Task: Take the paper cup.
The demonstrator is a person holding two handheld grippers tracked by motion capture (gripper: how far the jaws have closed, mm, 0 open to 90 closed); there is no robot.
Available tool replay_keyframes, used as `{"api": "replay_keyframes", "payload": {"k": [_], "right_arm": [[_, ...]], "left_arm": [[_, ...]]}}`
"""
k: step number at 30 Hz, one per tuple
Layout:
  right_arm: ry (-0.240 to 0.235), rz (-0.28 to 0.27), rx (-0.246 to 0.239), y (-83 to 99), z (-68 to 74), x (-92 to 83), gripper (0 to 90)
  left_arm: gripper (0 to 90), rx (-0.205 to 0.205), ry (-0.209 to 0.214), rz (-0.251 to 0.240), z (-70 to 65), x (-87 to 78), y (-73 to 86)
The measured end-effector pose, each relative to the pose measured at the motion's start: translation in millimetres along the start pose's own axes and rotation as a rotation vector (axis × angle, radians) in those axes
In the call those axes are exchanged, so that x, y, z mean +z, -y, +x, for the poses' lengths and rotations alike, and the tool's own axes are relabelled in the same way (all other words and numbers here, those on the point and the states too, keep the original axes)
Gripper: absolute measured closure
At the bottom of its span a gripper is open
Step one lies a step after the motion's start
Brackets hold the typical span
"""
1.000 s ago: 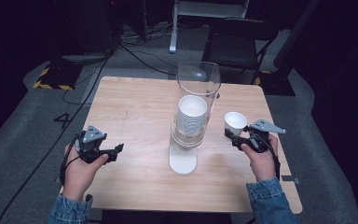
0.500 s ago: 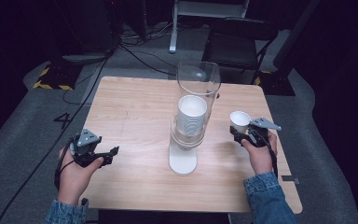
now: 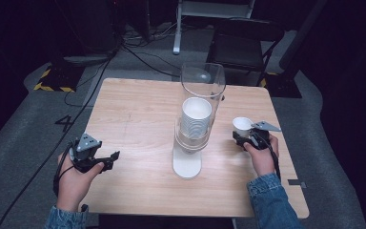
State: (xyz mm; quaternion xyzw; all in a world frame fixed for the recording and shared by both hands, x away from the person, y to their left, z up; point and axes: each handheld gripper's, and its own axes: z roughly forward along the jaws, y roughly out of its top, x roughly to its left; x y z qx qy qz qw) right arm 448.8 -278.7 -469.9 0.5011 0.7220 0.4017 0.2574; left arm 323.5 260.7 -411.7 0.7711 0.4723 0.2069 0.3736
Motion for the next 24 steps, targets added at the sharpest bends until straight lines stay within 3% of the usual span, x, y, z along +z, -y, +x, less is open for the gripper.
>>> {"api": "replay_keyframes", "payload": {"k": [18,24], "right_arm": [[0.005,0.058,0.019,7.5,-2.3,4.6,29.3],[0.017,0.078,0.026,9.3,-2.1,4.4,24.6]], "left_arm": [[24.8,0.010,0.005,0.001,-0.6,-1.0,-0.8],[24.8,0.012,0.002,-0.001,-0.3,-1.6,-0.9]]}}
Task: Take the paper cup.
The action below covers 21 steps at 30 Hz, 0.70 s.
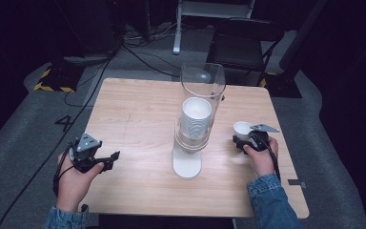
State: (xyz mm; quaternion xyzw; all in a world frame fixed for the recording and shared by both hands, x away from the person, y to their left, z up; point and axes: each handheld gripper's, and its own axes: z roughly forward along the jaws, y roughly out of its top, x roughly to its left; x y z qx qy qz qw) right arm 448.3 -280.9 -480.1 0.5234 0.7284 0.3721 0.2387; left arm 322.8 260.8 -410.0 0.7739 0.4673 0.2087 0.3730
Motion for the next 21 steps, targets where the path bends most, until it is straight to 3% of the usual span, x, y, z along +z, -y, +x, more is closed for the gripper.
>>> {"api": "replay_keyframes", "payload": {"k": [8,12,17,21], "right_arm": [[0.012,-0.023,0.021,-0.1,0.6,-3.7,15.9],[0.014,-0.030,0.018,-1.4,2.3,-8.6,15.9],[-0.002,-0.053,0.013,-5.3,-0.3,-29.1,15.8],[0.003,-0.107,0.026,-11.0,-3.5,-49.9,15.8]], "left_arm": [[24.8,-0.004,-0.001,-0.003,0.2,-0.8,0.0],[24.8,-0.006,0.001,-0.008,0.7,0.1,-1.5],[24.8,-0.001,0.012,-0.004,1.0,4.1,-3.6],[24.8,0.002,0.016,-0.008,-0.5,5.4,-5.6]]}}
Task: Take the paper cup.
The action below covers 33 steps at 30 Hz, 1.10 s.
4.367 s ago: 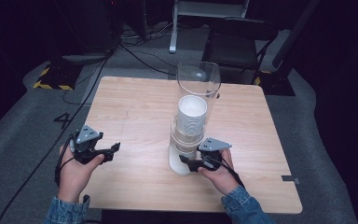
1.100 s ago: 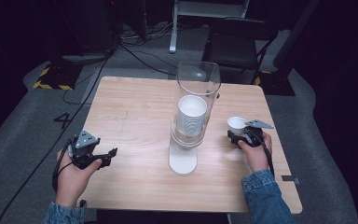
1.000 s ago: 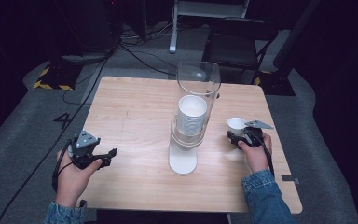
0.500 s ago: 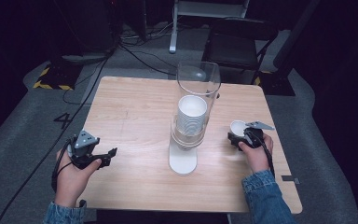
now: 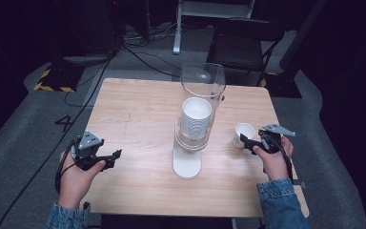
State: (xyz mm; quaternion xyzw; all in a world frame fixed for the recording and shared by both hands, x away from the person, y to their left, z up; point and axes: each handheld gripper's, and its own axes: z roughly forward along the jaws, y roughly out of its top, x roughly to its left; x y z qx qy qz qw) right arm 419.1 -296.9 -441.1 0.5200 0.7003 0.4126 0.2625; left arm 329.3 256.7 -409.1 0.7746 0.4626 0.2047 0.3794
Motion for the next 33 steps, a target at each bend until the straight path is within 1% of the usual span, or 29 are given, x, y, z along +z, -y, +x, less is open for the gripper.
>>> {"api": "replay_keyframes", "payload": {"k": [3,6,9,11,13,14,15,17,19,20,23,26,27,29,30,31,32,33], "right_arm": [[-0.013,-0.043,0.006,-7.2,-1.1,-16.0,15.8],[-0.035,-0.092,0.007,-14.3,-2.0,-33.5,15.7],[-0.060,-0.138,0.017,-21.4,-2.1,-53.5,15.7],[-0.072,-0.151,0.015,-25.2,-1.5,-62.2,15.7],[-0.080,-0.157,-0.015,-29.6,0.4,-72.7,16.1],[-0.086,-0.156,-0.022,-30.9,1.8,-76.0,16.6],[-0.100,-0.147,-0.048,-33.0,4.2,-81.1,18.6],[-0.132,-0.144,-0.079,-35.8,10.1,-88.5,22.4],[-0.160,-0.136,-0.094,-37.0,15.8,-93.1,22.6],[-0.169,-0.128,-0.106,-37.6,18.7,-95.7,22.6],[-0.187,-0.121,-0.124,-38.6,27.8,-102.6,22.8],[-0.224,-0.098,-0.114,-37.6,36.8,-108.0,23.5],[-0.240,-0.088,-0.122,-36.2,40.6,-109.3,23.5],[-0.263,-0.074,-0.145,-34.4,44.3,-110.5,23.5],[-0.281,-0.060,-0.155,-32.9,47.0,-111.2,23.5],[-0.294,-0.052,-0.155,-31.6,49.2,-111.8,23.5],[-0.301,-0.048,-0.161,-30.0,50.9,-111.8,23.4],[-0.307,-0.041,-0.171,-27.9,53.2,-111.1,23.3]], "left_arm": [[24.8,0.005,0.006,0.004,-0.9,0.6,-0.8],[24.7,0.004,0.012,0.004,-2.1,0.9,-1.2],[24.7,0.005,0.021,-0.002,-3.1,0.7,-1.3],[24.7,0.008,0.027,-0.001,-3.9,-0.1,-1.3],[24.8,0.004,0.040,-0.005,-4.5,-1.0,-1.1],[24.7,0.004,0.041,-0.008,-5.0,-2.1,-1.2],[24.7,0.007,0.046,-0.010,-5.2,-2.9,-1.4],[24.7,0.010,0.053,-0.012,-6.1,-3.9,-2.1],[24.7,0.011,0.062,-0.018,-7.2,-3.9,-2.8],[24.7,0.022,0.064,-0.012,-7.8,-4.1,-3.4],[24.6,0.030,0.080,-0.006,-10.4,-3.3,-4.1],[24.5,0.041,0.100,-0.001,-12.5,-3.8,-4.8],[24.5,0.035,0.109,0.000,-13.5,-4.1,-4.9],[24.5,0.035,0.127,0.000,-15.8,-5.3,-5.6],[24.5,0.035,0.136,0.001,-16.9,-6.0,-6.1],[24.5,0.037,0.147,0.000,-18.0,-6.2,-6.6],[24.5,0.042,0.158,0.001,-19.3,-6.2,-7.0],[24.5,0.039,0.165,0.000,-20.3,-5.9,-7.1]]}}
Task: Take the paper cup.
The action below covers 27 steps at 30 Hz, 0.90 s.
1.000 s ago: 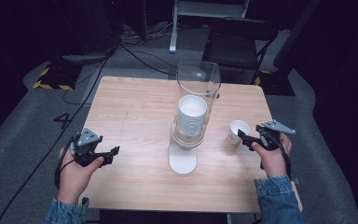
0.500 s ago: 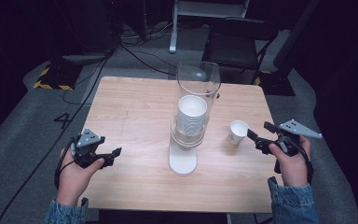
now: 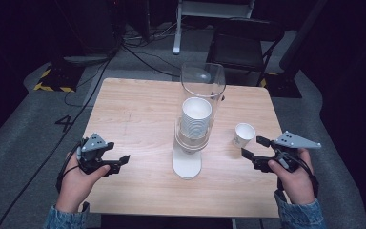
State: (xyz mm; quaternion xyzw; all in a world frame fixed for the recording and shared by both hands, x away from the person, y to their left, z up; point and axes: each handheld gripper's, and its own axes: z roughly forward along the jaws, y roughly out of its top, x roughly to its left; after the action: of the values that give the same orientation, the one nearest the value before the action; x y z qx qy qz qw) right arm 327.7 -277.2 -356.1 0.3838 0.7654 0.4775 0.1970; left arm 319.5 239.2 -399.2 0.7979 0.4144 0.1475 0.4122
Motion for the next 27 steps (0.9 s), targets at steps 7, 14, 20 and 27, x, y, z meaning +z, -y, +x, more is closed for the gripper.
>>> {"api": "replay_keyframes", "payload": {"k": [7,14,20,27], "right_arm": [[-0.058,0.067,-0.007,5.4,12.7,15.2,23.1],[-0.086,0.103,-0.014,5.7,19.6,20.5,22.9],[-0.120,0.162,-0.019,10.2,22.5,31.2,22.7],[-0.113,0.159,-0.028,12.5,22.1,35.5,21.7]], "left_arm": [[24.5,0.003,0.047,0.017,-3.0,8.5,0.9],[24.5,0.004,0.044,0.023,-2.1,6.5,1.2],[24.5,0.022,0.041,0.031,-1.8,5.5,1.2],[23.0,0.000,0.026,0.035,-0.4,6.5,1.8]]}}
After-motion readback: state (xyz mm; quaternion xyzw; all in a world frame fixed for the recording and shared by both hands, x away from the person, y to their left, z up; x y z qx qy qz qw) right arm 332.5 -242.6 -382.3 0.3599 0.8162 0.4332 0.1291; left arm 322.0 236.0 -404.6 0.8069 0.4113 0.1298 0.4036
